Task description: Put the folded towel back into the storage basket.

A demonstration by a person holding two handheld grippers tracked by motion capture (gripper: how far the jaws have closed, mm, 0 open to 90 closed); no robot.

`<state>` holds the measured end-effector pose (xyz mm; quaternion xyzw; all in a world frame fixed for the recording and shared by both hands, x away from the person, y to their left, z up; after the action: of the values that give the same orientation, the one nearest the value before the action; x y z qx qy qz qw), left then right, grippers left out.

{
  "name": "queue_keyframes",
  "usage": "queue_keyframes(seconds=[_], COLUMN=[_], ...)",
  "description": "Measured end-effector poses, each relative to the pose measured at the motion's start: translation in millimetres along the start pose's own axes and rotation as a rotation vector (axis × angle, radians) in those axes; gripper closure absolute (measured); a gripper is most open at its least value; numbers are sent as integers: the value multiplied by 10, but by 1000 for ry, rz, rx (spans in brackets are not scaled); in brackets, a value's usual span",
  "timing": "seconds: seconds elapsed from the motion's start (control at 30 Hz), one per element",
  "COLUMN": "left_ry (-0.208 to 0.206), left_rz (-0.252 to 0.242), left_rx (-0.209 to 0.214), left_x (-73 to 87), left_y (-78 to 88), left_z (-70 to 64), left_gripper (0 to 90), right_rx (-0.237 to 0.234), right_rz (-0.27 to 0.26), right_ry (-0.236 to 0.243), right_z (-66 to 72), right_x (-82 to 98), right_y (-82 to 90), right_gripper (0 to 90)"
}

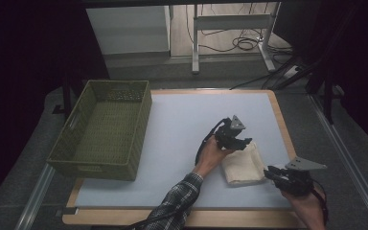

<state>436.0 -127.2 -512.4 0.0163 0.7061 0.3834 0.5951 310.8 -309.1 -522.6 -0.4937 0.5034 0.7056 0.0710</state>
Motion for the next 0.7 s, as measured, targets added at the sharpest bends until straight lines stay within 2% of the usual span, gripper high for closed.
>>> queue_keyframes(seconds=[0.1, 0.2, 0.23, 0.4, 0.5, 0.6, 0.67, 0.7], left_ry=[-5, 9, 5, 38, 65, 74, 77, 90], left_rz=[12, 24, 35, 55, 78, 116, 126, 122], left_rx=[-14, -19, -17, -13, -13, -41, -64, -61], left_x=[62, 160, 190, 418, 569, 686, 726, 736], left_y=[104, 222, 255, 408, 390, 293, 243, 222], left_z=[38, 69, 80, 124, 143, 198, 244, 259], left_gripper=[408, 401, 400, 417, 423, 430, 433, 451], right_rx=[26, 28, 25, 26, 48, 73, 80, 82], right_rz=[-6, -11, -13, 18, 51, 76, 85, 86], right_ry=[-8, -12, -9, -7, -2, -3, -13, -19], right_z=[-76, -88, -79, -32, -30, -62, -94, -112], right_x=[-17, -62, -81, -113, -55, 21, 75, 105], right_y=[71, 65, 45, -155, -262, -311, -315, -312], right_gripper=[691, 668, 658, 606, 593, 577, 565, 553])
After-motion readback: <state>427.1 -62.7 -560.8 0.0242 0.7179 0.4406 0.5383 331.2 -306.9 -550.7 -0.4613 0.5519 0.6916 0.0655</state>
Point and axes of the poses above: each handheld gripper's, and its own axes: y roughly backward along the jaws, x roughly out of its underside, z roughly to its left, the point moved 5 cm from there along -y, roughly forward along the jaws, and after that the axes turned 2 degrees about z, right-handed, at the moved point
